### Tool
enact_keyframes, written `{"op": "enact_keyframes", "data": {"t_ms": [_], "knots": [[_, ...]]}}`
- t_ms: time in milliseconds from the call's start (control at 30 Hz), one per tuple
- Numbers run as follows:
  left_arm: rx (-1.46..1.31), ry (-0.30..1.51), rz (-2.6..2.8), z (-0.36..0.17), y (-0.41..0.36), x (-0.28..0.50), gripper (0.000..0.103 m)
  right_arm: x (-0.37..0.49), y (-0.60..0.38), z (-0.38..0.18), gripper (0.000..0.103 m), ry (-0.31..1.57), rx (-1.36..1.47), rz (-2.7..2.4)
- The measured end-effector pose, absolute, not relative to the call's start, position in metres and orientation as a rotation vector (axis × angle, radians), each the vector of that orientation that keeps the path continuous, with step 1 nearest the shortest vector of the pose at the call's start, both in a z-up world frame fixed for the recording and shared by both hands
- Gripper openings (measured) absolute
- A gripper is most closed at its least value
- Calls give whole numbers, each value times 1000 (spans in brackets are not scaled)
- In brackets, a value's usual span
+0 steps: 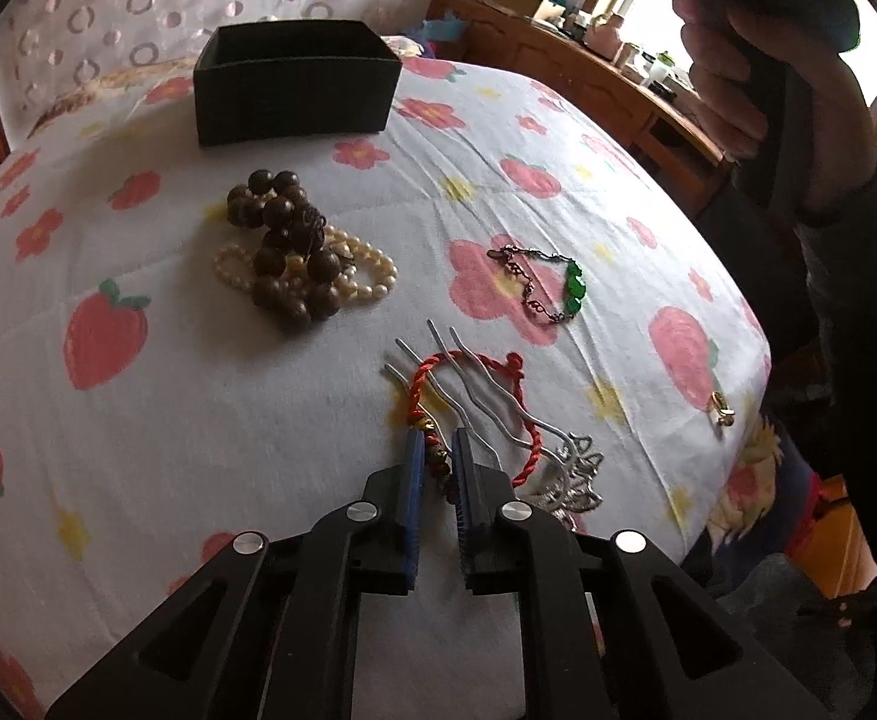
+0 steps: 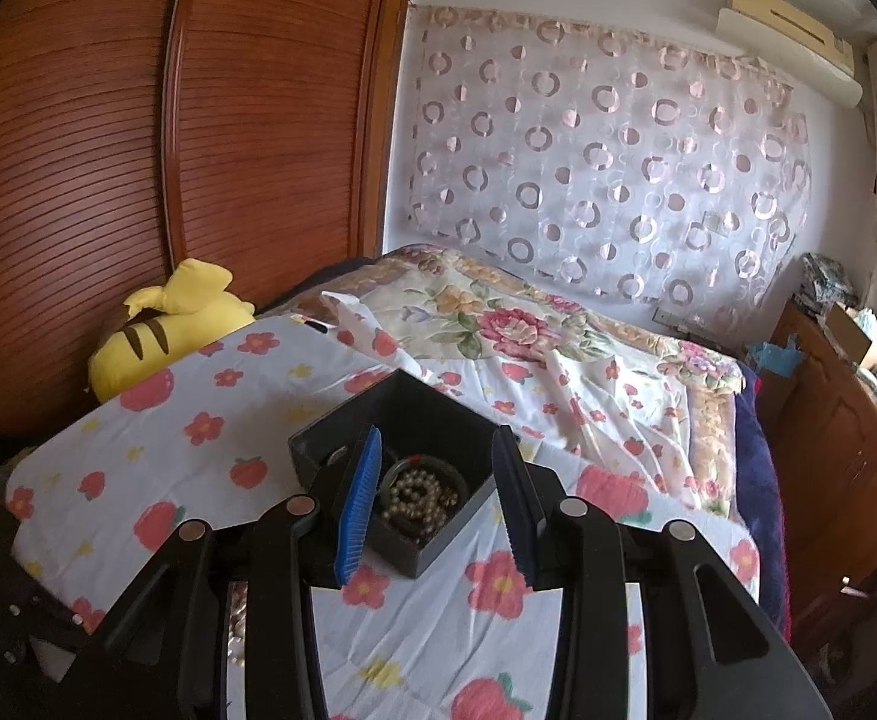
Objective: Organize jewelry
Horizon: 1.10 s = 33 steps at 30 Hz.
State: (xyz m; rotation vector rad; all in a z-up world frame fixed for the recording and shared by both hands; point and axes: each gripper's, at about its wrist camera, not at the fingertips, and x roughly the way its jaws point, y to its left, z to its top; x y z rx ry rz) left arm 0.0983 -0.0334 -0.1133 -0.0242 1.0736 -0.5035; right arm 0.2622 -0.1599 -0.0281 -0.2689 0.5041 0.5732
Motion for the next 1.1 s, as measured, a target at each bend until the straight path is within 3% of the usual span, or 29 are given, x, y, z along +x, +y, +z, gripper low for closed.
{"op": "enact_keyframes", "data": {"t_ms": [467,800,1100], "knots": [[-44,884,-517,-60,-33,120,5,199,-189,-96,41,645,-196,631],[-71,749,-466,-22,-29,183,5,205,-223,-86,41,629,-123,593],[-38,689,-374,-26,-27,264,6,219,-212,-94,41,649,-113,601]]}}
